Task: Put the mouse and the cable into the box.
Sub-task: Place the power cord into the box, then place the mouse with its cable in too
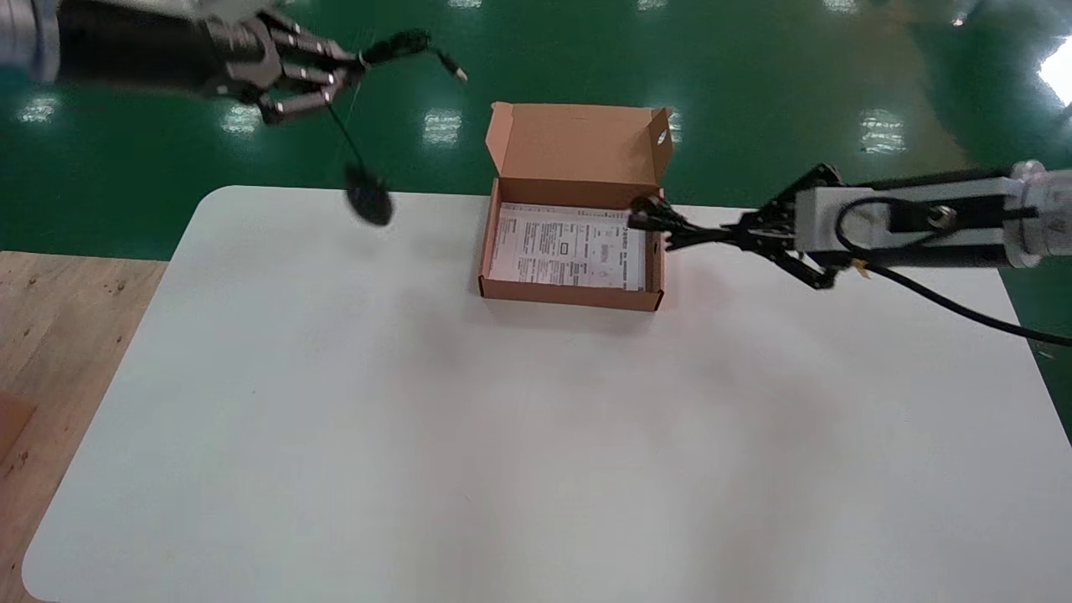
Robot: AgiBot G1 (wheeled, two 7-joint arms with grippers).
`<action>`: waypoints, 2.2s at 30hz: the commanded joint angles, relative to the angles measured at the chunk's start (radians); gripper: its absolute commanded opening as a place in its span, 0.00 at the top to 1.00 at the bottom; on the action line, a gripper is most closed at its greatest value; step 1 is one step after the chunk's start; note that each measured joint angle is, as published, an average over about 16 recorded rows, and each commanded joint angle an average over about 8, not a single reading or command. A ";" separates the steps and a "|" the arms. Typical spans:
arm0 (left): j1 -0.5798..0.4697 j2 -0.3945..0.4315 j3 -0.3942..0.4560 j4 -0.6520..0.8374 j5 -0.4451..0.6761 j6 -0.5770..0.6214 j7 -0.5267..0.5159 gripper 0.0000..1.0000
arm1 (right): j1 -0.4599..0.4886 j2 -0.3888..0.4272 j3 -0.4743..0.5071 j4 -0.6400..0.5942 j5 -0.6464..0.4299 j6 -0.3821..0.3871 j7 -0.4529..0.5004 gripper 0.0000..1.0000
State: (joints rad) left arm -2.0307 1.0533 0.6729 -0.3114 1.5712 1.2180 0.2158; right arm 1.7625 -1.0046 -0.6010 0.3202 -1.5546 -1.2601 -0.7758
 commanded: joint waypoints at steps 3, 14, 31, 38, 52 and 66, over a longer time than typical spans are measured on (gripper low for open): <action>-0.057 -0.004 -0.010 -0.121 -0.001 -0.033 -0.055 1.00 | -0.004 -0.070 0.001 0.076 -0.005 0.092 0.054 1.00; -0.013 -0.029 -0.025 -0.459 0.017 -0.156 -0.196 1.00 | -0.047 -0.258 -0.035 0.051 -0.071 0.300 0.066 1.00; 0.035 -0.041 0.007 -0.571 0.096 -0.213 -0.285 1.00 | -0.061 -0.358 -0.071 -0.083 -0.021 0.399 -0.016 0.21; 0.038 -0.037 0.025 -0.598 0.112 -0.185 -0.312 1.00 | -0.060 -0.357 -0.104 -0.079 0.006 0.407 -0.008 0.00; 0.142 0.125 0.011 -0.424 -0.015 -0.196 -0.183 1.00 | 0.037 -0.244 -0.076 -0.157 0.124 0.331 -0.020 0.00; 0.344 0.318 -0.025 -0.061 -0.275 -0.431 0.013 1.00 | 0.221 0.090 -0.027 -0.226 0.186 0.067 -0.083 0.00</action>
State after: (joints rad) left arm -1.6927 1.3667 0.6449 -0.3777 1.2860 0.8027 0.1972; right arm 1.9711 -0.9264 -0.6307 0.0953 -1.3724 -1.1864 -0.8614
